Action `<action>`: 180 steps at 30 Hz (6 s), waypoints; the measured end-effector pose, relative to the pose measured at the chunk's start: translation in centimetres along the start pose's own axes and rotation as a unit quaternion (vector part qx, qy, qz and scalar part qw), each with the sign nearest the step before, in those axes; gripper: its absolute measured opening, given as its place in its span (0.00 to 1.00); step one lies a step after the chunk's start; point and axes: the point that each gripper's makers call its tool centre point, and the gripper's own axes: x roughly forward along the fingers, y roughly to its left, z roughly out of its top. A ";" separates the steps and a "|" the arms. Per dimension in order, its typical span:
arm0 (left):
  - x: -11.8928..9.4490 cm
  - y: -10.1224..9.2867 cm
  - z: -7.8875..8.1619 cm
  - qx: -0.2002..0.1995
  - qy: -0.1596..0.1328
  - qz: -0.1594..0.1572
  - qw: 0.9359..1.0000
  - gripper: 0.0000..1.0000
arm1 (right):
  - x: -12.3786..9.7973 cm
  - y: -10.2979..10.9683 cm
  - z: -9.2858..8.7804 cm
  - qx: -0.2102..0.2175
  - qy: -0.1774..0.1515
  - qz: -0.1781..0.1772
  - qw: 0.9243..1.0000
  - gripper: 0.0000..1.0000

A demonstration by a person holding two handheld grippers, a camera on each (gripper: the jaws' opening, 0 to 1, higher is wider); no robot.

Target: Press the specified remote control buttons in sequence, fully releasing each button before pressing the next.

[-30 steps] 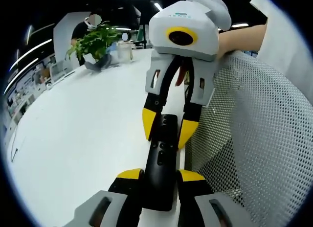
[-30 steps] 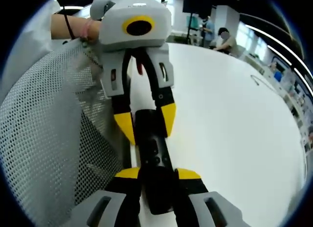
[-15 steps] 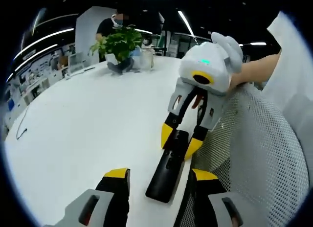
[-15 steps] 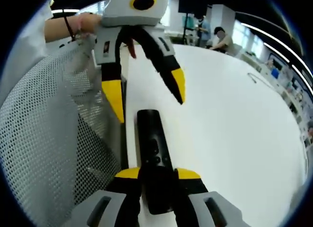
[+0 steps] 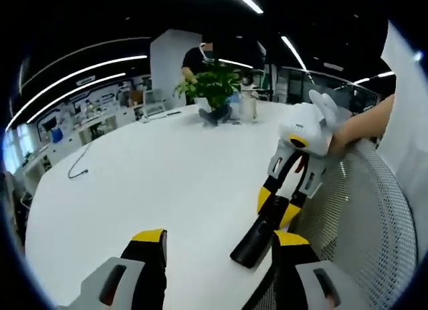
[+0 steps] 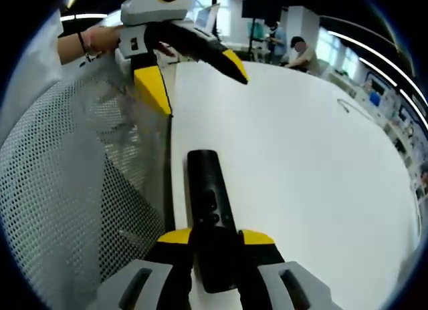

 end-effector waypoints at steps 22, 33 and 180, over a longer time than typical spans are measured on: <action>-4.3 5.1 5.6 -0.046 -0.216 0.135 0.966 0.91 | 0.2 -0.2 0.1 0.004 0.001 -0.001 1.000 0.23; -5.3 6.2 6.0 -0.055 -0.243 0.159 0.955 1.00 | 0.2 -0.3 0.2 0.010 0.009 0.006 1.000 0.23; -5.1 6.5 4.8 -0.095 -0.225 0.159 0.957 0.99 | 1.4 -22.2 4.8 0.239 -0.107 -0.020 0.965 0.48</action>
